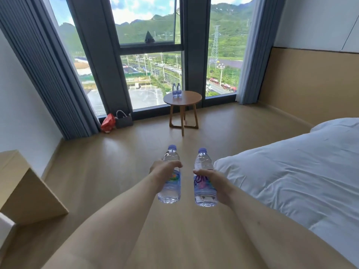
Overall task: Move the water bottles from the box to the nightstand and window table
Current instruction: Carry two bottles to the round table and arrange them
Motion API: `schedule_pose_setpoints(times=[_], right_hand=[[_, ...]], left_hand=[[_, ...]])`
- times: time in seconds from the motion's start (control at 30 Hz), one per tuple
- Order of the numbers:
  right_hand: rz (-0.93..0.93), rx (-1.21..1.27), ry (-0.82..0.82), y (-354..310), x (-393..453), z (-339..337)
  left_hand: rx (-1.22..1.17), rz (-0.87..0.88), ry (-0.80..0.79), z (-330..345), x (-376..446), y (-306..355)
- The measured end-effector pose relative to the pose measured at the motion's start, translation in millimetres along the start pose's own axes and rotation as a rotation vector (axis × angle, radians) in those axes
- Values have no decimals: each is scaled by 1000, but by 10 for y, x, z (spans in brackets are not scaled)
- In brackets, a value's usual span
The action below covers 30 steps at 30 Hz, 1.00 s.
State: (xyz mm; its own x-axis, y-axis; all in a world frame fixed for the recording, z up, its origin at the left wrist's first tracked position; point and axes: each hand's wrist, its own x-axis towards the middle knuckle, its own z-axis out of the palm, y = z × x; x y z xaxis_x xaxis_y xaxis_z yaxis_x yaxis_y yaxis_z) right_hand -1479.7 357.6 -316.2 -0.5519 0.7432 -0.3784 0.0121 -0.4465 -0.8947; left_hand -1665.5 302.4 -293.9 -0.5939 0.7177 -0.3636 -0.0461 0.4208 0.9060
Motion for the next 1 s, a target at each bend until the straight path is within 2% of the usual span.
schedule_pose_setpoints(times=[0.27,0.5,0.7,1.0], right_hand=[[5,39,-35,-1081,1399,-287],[55,24,-28,-1386,2500,-389],[53,6,24,-1662,3735,-343],[-5,-6,78,-2575,5564,-99]], left_hand=[[-1,11,42,418,1253,949],[11,-48,38,586,2372,1188],[1,-21,11,600,3725,1481],[16,-11,-65,463,5713,2439]])
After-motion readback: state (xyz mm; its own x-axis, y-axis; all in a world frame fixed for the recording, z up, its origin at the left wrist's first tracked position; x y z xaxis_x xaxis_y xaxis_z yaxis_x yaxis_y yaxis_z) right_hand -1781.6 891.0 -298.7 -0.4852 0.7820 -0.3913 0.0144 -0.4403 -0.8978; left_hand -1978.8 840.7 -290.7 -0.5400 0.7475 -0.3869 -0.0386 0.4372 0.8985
